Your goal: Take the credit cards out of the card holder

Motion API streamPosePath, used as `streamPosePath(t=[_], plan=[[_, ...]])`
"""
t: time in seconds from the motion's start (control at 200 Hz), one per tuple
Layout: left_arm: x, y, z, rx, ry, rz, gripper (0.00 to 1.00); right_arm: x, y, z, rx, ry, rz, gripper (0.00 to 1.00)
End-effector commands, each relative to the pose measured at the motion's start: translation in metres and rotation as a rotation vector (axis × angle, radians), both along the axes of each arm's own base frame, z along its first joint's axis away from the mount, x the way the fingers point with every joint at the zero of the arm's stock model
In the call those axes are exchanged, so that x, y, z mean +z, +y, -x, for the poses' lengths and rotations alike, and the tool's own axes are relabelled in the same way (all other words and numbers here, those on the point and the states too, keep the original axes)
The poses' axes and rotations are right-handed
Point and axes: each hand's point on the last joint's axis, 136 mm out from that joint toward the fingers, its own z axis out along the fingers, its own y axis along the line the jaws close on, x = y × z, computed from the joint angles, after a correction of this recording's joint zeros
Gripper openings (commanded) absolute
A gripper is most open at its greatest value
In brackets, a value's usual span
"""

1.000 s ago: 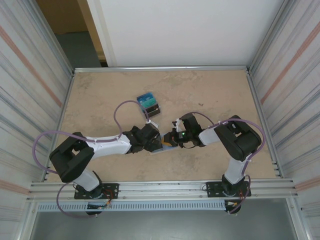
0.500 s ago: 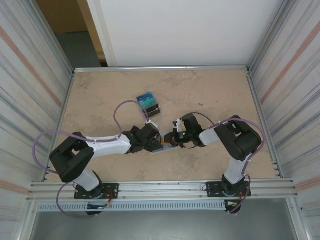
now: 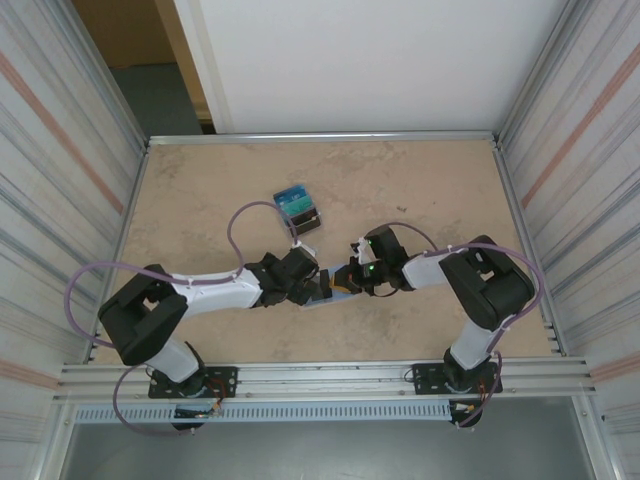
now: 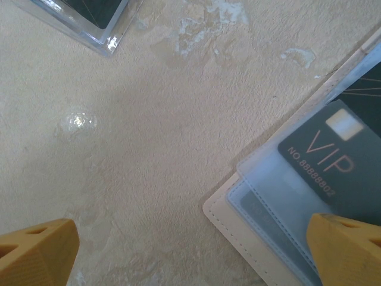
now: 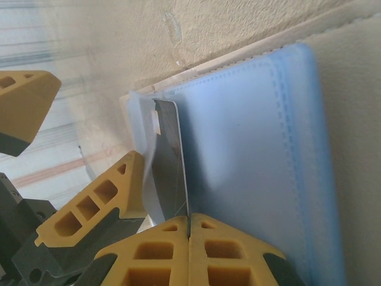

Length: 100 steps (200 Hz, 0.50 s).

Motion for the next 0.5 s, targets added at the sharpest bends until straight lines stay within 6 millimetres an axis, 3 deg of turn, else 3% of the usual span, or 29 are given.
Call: streamPosePath(t=[0.0, 0.251, 0.496], plan=[[0.014, -0.001, 0.0, -0.018, -0.02, 0.001, 0.99, 0.009, -0.003, -0.006, 0.002, -0.038, 0.027, 0.0], [0.038, -0.015, -0.008, -0.039, -0.071, 0.069, 0.99, 0.012, -0.005, -0.006, 0.0, -0.044, 0.041, 0.0], [0.038, -0.035, -0.014, -0.095, -0.089, 0.117, 0.99, 0.012, -0.006, -0.006, 0.008, -0.041, 0.065, 0.0]])
